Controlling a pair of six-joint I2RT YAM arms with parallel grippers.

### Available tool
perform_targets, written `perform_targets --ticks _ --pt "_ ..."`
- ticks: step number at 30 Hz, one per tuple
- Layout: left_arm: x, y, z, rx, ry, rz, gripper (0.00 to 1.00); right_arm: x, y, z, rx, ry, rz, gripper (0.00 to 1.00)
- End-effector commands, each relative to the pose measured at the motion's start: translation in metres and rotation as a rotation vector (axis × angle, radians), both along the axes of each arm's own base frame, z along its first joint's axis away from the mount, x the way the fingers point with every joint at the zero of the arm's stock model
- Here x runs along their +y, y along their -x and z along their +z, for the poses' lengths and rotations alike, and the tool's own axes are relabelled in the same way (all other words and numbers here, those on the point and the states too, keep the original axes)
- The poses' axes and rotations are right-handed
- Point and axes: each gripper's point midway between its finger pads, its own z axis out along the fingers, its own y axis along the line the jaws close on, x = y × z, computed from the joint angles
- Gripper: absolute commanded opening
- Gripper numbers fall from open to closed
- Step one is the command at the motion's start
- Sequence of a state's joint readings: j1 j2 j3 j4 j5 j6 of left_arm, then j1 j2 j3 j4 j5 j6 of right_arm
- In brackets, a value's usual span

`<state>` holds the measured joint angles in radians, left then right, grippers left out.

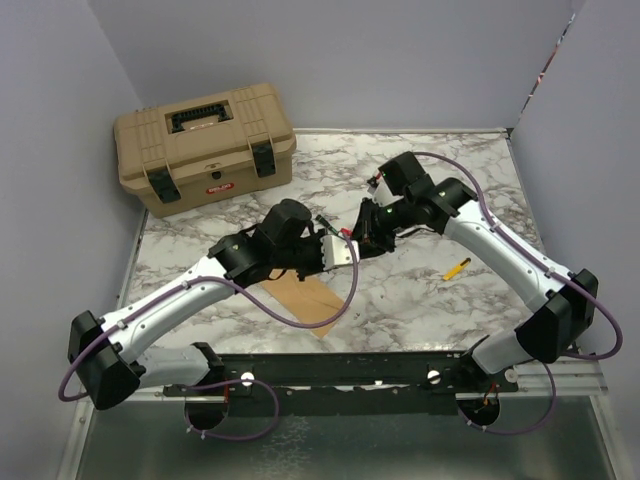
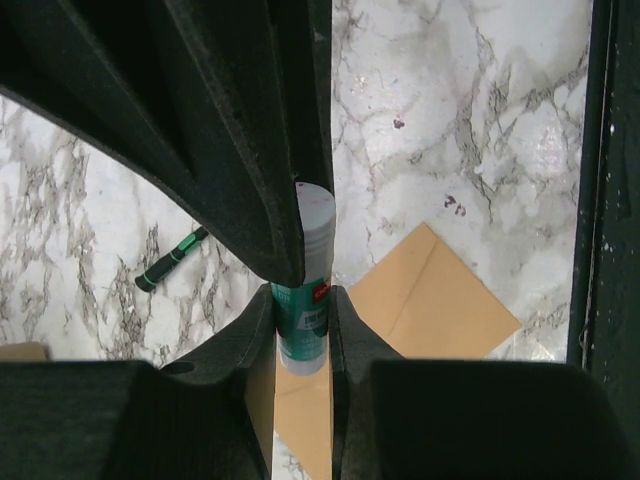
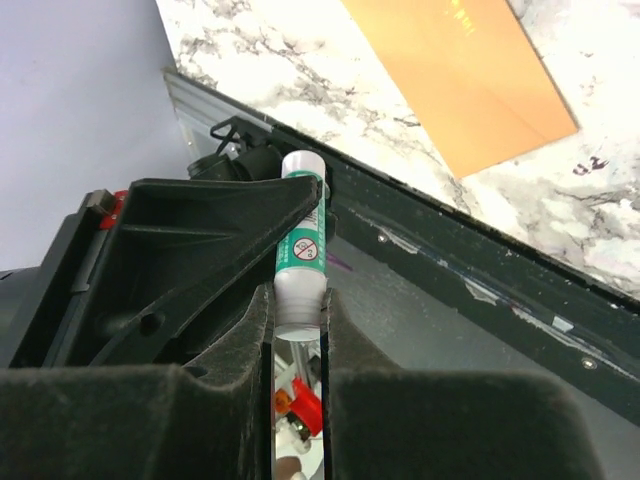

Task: Place the letter into the envelope and seal it

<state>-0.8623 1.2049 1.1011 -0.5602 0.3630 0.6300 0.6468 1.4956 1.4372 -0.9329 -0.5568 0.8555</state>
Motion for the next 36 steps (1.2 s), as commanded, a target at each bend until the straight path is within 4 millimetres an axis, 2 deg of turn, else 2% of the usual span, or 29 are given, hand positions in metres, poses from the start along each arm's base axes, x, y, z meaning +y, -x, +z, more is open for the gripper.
perform_targets --ticks 1,3,5,8,10,14,18,22,24,26,29,32,36 --pt "-0.047 0.006 0.134 -0.236 0.550 -0.060 0.00 0.015 -0.020 -0.010 -0.103 0.038 -0.022 0.00" --pt "-0.042 0.004 0.118 -0.186 0.566 0.007 0.00 0.014 -0.020 -0.005 -0.125 0.034 -0.017 0.03" --pt "-0.034 0.001 0.105 -0.157 0.574 0.067 0.00 0.011 -0.019 0.000 -0.143 0.034 -0.010 0.11" --pt "-0.026 -0.001 0.085 -0.131 0.556 0.123 0.00 0.006 -0.018 0.007 -0.174 0.041 -0.011 0.36" --pt "-0.022 -0.002 0.073 -0.114 0.521 0.147 0.00 0.004 -0.019 0.016 -0.201 0.036 -0.012 0.46" --pt "-0.016 -0.004 0.052 -0.077 0.482 0.189 0.00 0.003 -0.019 0.034 -0.246 0.011 -0.014 0.55" --pt "-0.012 -0.005 0.044 -0.045 0.470 0.226 0.00 0.001 -0.016 0.049 -0.286 -0.030 -0.016 0.61" --pt "-0.011 -0.005 0.039 -0.029 0.463 0.241 0.00 0.004 -0.015 0.065 -0.334 -0.092 -0.024 0.61" --pt "-0.010 -0.006 0.036 -0.024 0.452 0.248 0.00 0.005 -0.014 0.067 -0.341 -0.100 -0.011 0.52" --pt "-0.009 -0.007 0.033 -0.022 0.442 0.257 0.00 0.004 -0.013 0.063 -0.336 -0.087 0.002 0.35" --pt "-0.008 -0.007 0.031 -0.024 0.437 0.262 0.00 0.001 -0.012 0.054 -0.322 -0.056 0.015 0.27" --pt "-0.007 -0.009 0.031 -0.033 0.432 0.264 0.00 -0.003 -0.013 0.046 -0.315 -0.015 0.017 0.29" --pt "-0.008 -0.010 0.027 -0.028 0.419 0.268 0.00 -0.004 -0.015 0.048 -0.333 -0.004 0.028 0.38"
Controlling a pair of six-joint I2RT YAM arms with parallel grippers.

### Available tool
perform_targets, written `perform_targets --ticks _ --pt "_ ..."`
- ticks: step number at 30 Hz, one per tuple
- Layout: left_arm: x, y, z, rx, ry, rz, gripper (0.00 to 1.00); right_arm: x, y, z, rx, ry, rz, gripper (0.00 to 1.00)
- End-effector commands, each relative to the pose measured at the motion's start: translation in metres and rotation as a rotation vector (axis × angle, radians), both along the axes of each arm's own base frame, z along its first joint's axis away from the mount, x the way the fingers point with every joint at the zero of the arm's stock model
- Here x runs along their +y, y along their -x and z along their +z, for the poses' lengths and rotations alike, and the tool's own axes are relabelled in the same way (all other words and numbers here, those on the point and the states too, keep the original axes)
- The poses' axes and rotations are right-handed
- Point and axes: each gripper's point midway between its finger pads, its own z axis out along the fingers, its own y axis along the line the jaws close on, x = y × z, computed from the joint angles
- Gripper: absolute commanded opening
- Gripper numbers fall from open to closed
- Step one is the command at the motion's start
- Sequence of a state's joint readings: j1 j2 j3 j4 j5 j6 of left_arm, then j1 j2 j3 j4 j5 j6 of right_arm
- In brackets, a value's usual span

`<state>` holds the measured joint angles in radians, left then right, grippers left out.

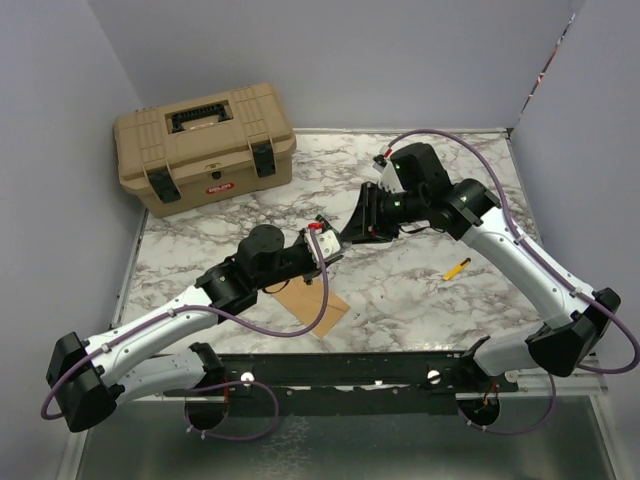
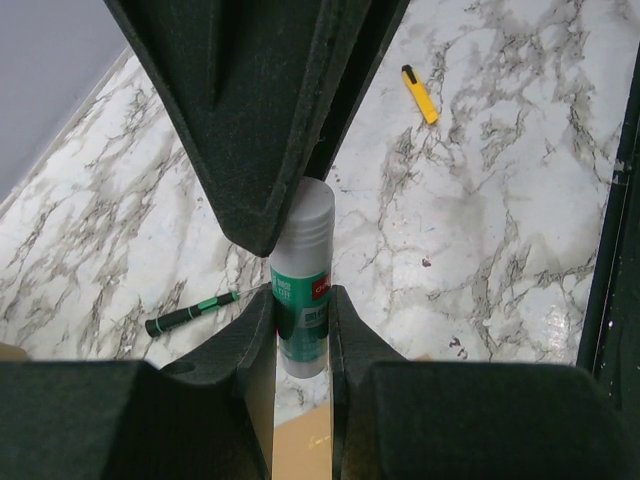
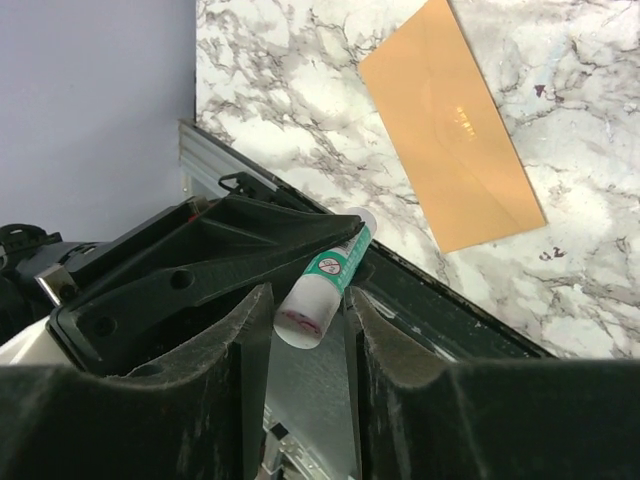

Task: Place the letter into the envelope and seal it

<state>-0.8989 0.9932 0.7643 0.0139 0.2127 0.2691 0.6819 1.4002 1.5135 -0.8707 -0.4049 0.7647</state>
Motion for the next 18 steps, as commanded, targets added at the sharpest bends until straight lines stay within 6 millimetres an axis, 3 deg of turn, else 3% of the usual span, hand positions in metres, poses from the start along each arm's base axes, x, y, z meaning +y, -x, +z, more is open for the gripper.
perform_targets --ticks 1,6,13,18 --pt "0.001 -0.004 -0.004 0.001 -0.009 0.025 0.00 -0.002 0.002 -0.002 -0.018 0.039 0.028 0.39" --pt "0.001 -0.008 -0.007 0.001 -0.026 0.043 0.00 -0.006 0.002 -0.006 -0.021 0.064 0.036 0.39" --pt "-0.001 -0.008 -0.003 -0.007 -0.026 0.031 0.00 -0.001 0.003 -0.014 0.009 0.066 0.063 0.20" --pt "-0.006 -0.007 0.014 -0.124 -0.039 -0.036 0.00 0.000 0.008 -0.034 0.056 0.081 0.080 0.11"
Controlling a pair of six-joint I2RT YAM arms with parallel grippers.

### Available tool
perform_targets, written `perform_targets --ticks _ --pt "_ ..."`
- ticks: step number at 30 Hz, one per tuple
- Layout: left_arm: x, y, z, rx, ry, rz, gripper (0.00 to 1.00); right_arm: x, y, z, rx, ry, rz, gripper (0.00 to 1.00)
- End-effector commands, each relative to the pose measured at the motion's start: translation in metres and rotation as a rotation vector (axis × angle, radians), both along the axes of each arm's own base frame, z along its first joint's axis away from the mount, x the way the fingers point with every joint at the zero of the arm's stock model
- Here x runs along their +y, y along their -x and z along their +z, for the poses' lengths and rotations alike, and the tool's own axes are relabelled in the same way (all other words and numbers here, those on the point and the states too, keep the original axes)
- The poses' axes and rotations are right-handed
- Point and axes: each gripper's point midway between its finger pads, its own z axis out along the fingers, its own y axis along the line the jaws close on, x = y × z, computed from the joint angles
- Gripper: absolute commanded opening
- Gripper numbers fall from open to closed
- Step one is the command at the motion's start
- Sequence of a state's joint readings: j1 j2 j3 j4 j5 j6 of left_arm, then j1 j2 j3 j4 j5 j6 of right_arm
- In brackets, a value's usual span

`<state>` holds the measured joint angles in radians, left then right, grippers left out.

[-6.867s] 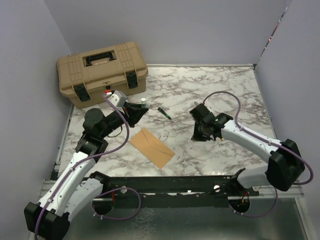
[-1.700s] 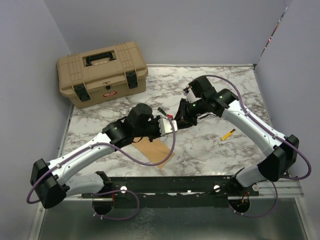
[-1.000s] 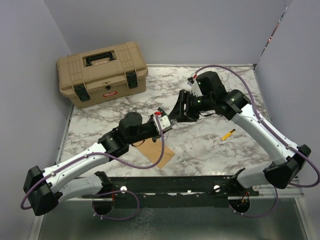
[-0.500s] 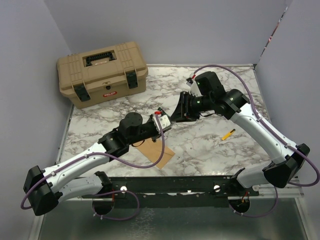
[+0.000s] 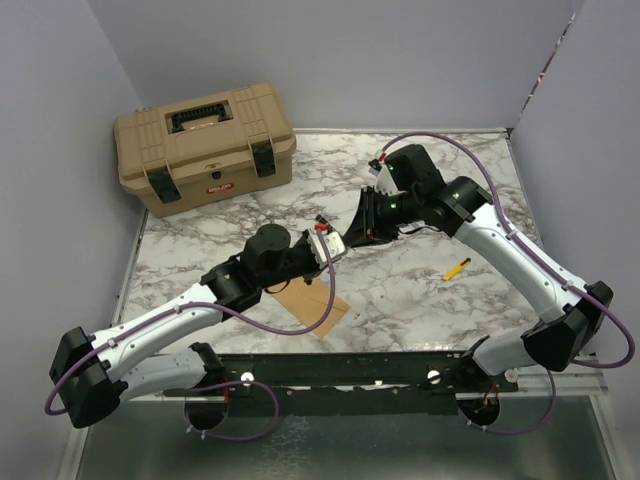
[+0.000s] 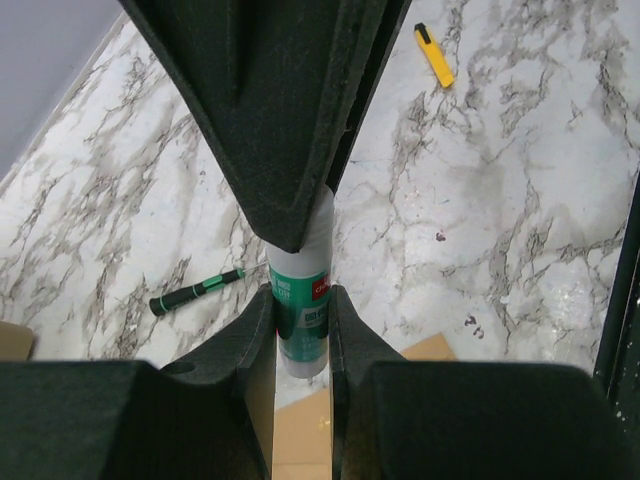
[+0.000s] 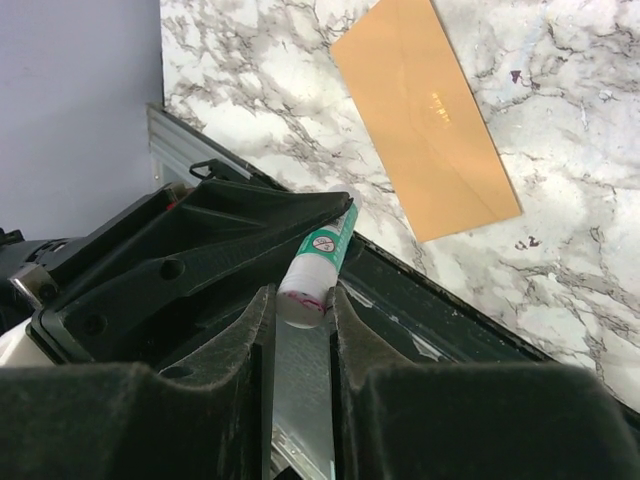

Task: Place the letter into the envelope and seal it

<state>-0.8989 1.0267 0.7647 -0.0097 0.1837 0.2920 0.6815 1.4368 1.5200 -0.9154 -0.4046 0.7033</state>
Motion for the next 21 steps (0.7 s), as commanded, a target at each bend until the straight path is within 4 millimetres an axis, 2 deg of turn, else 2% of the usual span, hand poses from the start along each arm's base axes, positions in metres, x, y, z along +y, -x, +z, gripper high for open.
perform_targets --ticks 1,5,14,21 --pt "-0.008 0.002 0.039 -0.187 0.028 -0.090 0.00 0.004 0.010 -0.021 0.059 0.018 0.047 0.08" --pt "-0.010 0.005 0.069 -0.350 0.068 -0.142 0.00 0.007 0.017 -0.039 0.117 0.020 0.061 0.00" --pt "-0.031 0.014 0.139 -0.482 0.176 -0.254 0.00 0.013 0.025 -0.069 0.195 0.048 0.040 0.00" --pt "-0.039 0.024 0.169 -0.470 0.289 -0.294 0.00 0.016 0.024 -0.084 0.231 0.068 0.007 0.00"
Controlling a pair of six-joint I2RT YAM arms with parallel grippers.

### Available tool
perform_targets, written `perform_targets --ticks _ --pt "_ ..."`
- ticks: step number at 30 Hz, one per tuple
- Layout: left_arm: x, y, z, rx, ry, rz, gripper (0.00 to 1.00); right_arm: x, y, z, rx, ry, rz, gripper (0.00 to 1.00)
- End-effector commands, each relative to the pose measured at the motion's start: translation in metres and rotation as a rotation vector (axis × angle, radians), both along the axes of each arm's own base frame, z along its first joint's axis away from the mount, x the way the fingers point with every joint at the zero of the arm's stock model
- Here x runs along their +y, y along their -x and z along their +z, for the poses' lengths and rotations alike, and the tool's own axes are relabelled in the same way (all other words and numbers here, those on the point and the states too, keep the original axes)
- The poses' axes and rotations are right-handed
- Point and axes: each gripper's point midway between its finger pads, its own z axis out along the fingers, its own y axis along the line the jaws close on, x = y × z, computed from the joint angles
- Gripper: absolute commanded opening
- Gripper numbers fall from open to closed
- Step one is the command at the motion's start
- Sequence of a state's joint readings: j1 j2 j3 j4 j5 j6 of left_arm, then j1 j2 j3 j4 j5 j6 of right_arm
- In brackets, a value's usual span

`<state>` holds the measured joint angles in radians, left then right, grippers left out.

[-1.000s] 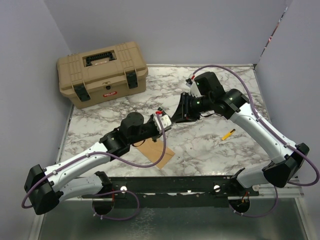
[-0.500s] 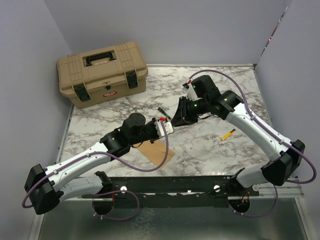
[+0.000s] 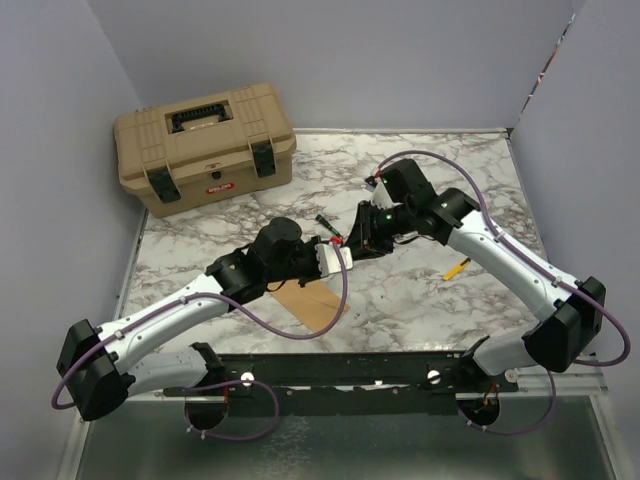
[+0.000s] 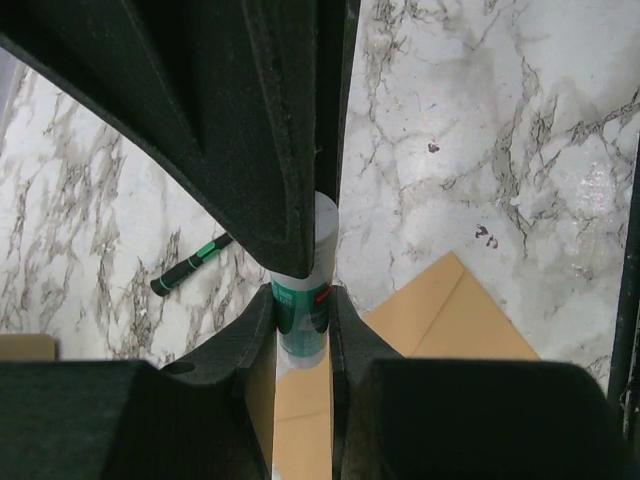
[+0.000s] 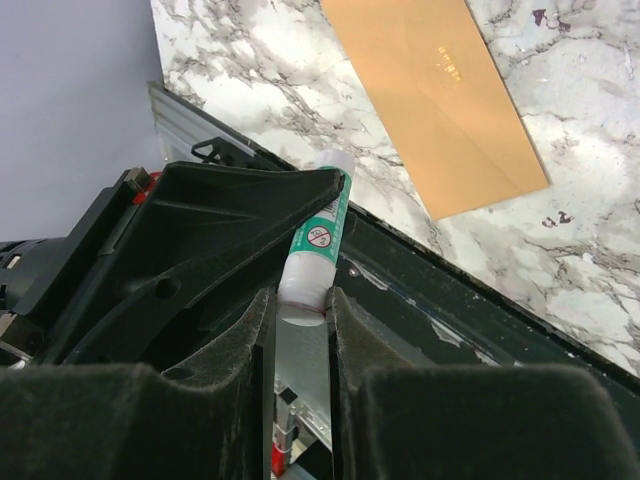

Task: Place the letter into the envelope and seal it

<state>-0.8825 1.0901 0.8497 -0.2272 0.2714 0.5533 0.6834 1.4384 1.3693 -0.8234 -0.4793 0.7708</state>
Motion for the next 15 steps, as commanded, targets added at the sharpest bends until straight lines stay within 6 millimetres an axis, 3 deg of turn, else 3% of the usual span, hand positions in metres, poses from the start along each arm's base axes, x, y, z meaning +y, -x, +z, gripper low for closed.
perform_targets --ticks 1,6,8,11,15 --pt "-0.044 0.021 0.198 -0.334 0.560 -0.207 0.00 0.007 0.010 -0.052 0.103 0.101 -0.002 0.00" --pt "-0.038 0.019 0.195 -0.322 0.576 -0.172 0.00 0.000 0.012 -0.075 0.135 0.157 -0.034 0.00" --pt "-0.036 0.018 0.186 -0.299 0.559 -0.153 0.00 0.001 0.009 -0.073 0.118 0.144 -0.041 0.00" --pt "-0.030 0.011 0.150 -0.195 0.506 -0.071 0.00 0.017 -0.008 -0.034 -0.013 0.023 -0.034 0.00" --pt "-0.011 0.012 0.085 -0.036 0.461 0.055 0.00 0.017 -0.033 0.016 -0.154 -0.015 -0.084 0.14"
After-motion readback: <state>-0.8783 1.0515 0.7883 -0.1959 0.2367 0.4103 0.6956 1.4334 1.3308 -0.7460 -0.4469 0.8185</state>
